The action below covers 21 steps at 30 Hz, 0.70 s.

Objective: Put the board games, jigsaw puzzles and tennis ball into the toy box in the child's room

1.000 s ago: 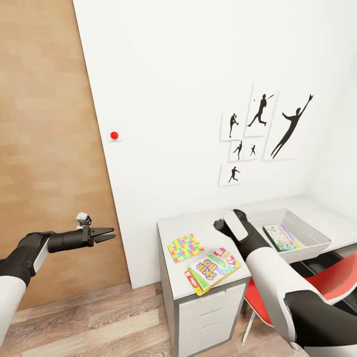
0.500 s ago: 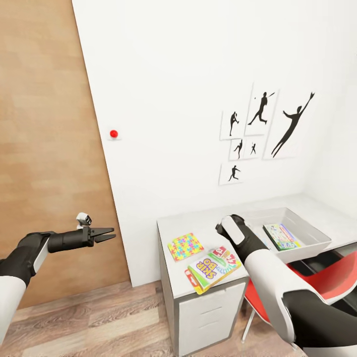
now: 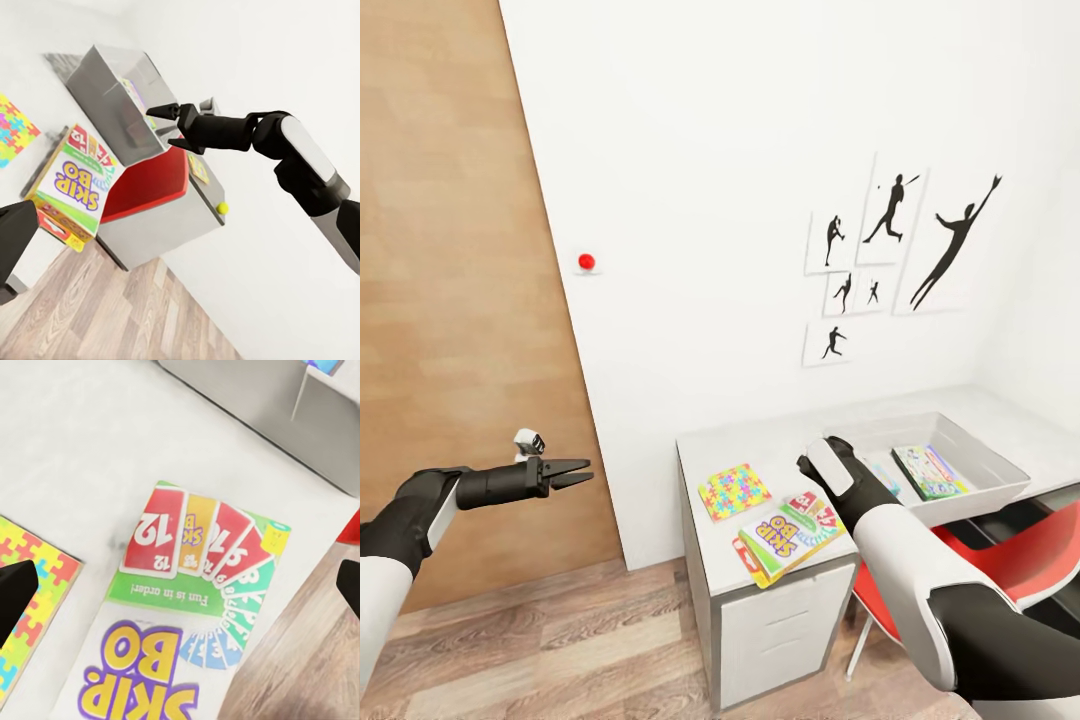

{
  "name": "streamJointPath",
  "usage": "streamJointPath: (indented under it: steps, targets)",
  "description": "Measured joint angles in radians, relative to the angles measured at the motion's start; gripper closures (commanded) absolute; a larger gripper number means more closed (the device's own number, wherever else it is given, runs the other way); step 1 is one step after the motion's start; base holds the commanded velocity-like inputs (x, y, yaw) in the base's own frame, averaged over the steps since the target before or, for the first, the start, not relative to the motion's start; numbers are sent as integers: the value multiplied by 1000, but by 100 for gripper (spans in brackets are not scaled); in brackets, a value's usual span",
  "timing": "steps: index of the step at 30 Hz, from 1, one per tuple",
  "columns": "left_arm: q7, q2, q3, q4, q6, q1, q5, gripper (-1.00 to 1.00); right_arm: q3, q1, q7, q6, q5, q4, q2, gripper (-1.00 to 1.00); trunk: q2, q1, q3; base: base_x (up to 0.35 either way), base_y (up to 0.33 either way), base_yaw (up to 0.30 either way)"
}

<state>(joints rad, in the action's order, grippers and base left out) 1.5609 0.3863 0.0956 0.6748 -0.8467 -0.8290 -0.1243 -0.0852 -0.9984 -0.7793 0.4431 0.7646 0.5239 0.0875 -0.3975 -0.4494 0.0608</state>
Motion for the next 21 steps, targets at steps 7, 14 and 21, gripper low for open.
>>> streamJointPath:
  steps: [7,14,21]
  targets:
    - [0,0,0,0,1,0,0,-100,0,-1,1,-1,-1,-1,-1,-100,0,0,12,0,0,0]
    - [0,0,0,0,0,0,0,-100,0,-1,1,-2,-1,-1,1,-100,0,0,23,0,0,0]
    - [0,0,0,0,0,0,0,-100,2,-1,1,-2,-1,-1,5,-100,0,0,35,0,0,0]
